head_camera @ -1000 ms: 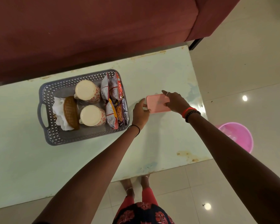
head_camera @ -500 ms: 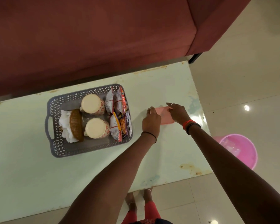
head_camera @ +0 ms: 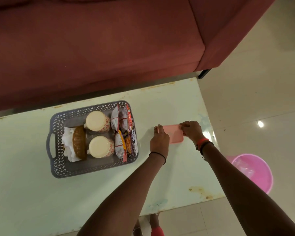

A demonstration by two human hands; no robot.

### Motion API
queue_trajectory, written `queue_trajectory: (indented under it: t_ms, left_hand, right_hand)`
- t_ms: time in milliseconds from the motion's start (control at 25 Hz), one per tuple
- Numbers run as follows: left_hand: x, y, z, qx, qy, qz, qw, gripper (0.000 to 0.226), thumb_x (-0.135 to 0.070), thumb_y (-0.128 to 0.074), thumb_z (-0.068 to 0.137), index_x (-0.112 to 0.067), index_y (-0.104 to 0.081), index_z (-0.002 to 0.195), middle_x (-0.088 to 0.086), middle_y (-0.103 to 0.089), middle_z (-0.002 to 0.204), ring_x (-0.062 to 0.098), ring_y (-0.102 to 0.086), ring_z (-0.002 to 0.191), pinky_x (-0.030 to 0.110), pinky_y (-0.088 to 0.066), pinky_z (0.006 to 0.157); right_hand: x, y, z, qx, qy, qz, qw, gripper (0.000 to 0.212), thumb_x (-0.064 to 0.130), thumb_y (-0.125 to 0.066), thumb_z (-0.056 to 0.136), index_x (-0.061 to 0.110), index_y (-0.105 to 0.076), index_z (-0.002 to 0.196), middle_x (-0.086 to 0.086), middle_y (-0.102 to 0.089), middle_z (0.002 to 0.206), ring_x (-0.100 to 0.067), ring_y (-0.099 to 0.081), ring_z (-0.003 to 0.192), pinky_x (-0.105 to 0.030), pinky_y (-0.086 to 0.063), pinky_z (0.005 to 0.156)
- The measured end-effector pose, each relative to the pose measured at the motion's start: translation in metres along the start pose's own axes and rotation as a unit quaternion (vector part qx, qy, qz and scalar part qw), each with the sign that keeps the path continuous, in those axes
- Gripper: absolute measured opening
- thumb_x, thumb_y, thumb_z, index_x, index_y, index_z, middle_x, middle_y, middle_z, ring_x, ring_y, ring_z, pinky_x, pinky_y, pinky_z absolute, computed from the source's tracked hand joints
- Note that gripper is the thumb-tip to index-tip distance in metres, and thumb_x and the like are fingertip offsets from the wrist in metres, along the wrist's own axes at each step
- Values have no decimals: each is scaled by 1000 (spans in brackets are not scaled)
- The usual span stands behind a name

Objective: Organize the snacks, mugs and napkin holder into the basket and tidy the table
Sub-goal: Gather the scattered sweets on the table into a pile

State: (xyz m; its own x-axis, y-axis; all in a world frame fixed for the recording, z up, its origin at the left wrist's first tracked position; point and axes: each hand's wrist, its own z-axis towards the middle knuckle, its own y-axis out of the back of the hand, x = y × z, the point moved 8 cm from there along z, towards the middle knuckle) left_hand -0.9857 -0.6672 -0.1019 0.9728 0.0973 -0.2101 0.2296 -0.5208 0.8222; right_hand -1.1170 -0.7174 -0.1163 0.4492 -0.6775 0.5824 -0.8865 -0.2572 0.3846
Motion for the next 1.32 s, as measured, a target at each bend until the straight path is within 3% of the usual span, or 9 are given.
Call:
queue_trajectory:
  t_ms: [160,480,640,720,800,920,1120,1160,1320]
  left_hand:
    - [-1,0,0,-2,-1,6,1000,49,14,-33,92,9,-27,140,22,-13,155,32,-14,146,38,-45,104]
    - [5,2,-5,-19,-2,-66,998,54,9,-38,93,4,-20,144,15,-9,158,27,-10,148,34,-35,113]
    - [10,14,-32,-143,-15,-194,970,41,-3,-44,94,-7,-42,135,13,-28,151,27,-32,139,35,-36,112]
    - [15,7,-50,-204,40,-321,924,25,-9,-50,92,-7,-52,117,10,-46,127,25,-53,114,35,-47,98]
    - [21,-24,-61,-165,163,-485,843,19,-14,-55,91,-2,-51,107,9,-50,109,24,-57,95,41,-49,92]
    - [16,-71,-69,-56,284,-632,719,31,-21,-58,91,3,-47,107,14,-59,99,35,-63,97,46,-50,91]
    - [21,-92,-71,-27,356,-787,503,27,-12,-56,92,2,-47,113,18,-59,100,23,-65,76,33,-55,75]
    - [25,-92,-72,-33,357,-798,484,23,-9,-56,91,3,-50,110,18,-59,96,22,-64,75,32,-55,74]
    - [37,-93,-74,-52,355,-791,495,27,-1,-57,89,8,-57,114,16,-61,98,17,-62,79,36,-52,88]
  right_hand:
    - [-19,-6,-16,109,-39,75,990,54,-23,-41,83,0,-50,131,-21,-57,97,-30,-55,93,-46,-47,101]
    - [-21,-3,-19,72,-38,59,995,57,-19,-42,83,6,-50,134,-16,-54,89,-28,-56,89,-47,-51,96]
    - [-25,-5,-24,75,-41,81,993,66,-16,-39,84,21,-44,139,-17,-57,93,-28,-59,96,-44,-53,91]
    - [-29,-6,-26,49,-36,80,995,60,-15,-43,85,17,-49,135,-15,-57,90,-27,-60,91,-44,-55,87]
    - [-38,-7,-31,22,-40,80,996,41,-9,-47,89,8,-56,125,-17,-58,92,-30,-63,83,-45,-58,82]
    - [-52,-11,-40,5,-49,66,997,19,3,-52,93,-7,-61,107,-20,-61,87,-28,-63,66,-34,-60,67]
    - [-55,-18,-41,39,-23,39,998,14,2,-64,87,-9,-63,96,-18,-63,83,-28,-63,72,-31,-59,73]
    - [-55,-20,-41,48,-28,44,997,11,1,-65,86,-8,-63,92,-18,-62,81,-27,-62,70,-31,-59,74]
    - [-53,-32,-39,72,-35,106,991,15,2,-64,86,-1,-61,101,-13,-61,82,-24,-61,76,-39,-57,83]
